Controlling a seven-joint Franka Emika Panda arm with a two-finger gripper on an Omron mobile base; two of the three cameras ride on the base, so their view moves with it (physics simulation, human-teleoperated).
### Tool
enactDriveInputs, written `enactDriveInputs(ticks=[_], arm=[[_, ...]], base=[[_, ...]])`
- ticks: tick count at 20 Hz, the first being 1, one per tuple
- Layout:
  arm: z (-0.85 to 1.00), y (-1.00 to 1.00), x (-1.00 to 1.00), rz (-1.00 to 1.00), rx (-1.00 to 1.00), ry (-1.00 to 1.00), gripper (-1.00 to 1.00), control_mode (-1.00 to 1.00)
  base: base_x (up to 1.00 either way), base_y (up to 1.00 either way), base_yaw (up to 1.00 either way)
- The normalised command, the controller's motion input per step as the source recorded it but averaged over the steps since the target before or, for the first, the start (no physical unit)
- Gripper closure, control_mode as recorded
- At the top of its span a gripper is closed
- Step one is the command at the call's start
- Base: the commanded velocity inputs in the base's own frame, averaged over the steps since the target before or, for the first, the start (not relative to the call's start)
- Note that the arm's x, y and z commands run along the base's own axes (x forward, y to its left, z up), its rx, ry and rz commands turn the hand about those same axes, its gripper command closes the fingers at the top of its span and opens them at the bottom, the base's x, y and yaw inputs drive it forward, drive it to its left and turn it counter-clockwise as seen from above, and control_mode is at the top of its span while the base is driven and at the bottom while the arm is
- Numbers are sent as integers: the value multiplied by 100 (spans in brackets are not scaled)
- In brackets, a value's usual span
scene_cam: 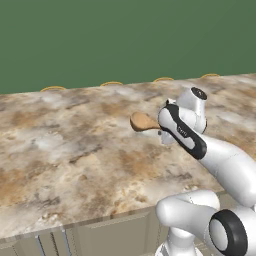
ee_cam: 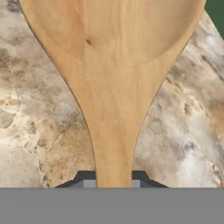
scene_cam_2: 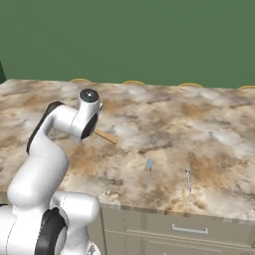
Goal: Organize the utensils by type. Pick up the wooden spoons from the counter and place them in the open cabinet. Then pick up the metallic utensils from the counter and place them in the open drawer.
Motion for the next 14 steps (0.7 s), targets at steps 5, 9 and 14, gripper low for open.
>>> enactDriveInputs(ticks=[5,9,14], arm=[[12,0,-11,3,-14,2,100,-100],[0,0,0,0,-1,0,100,-100],[0,-1,-8,0,0,-1,100,100]], base=[[0,0,0],[0,0,0],[-16,-9,-5]])
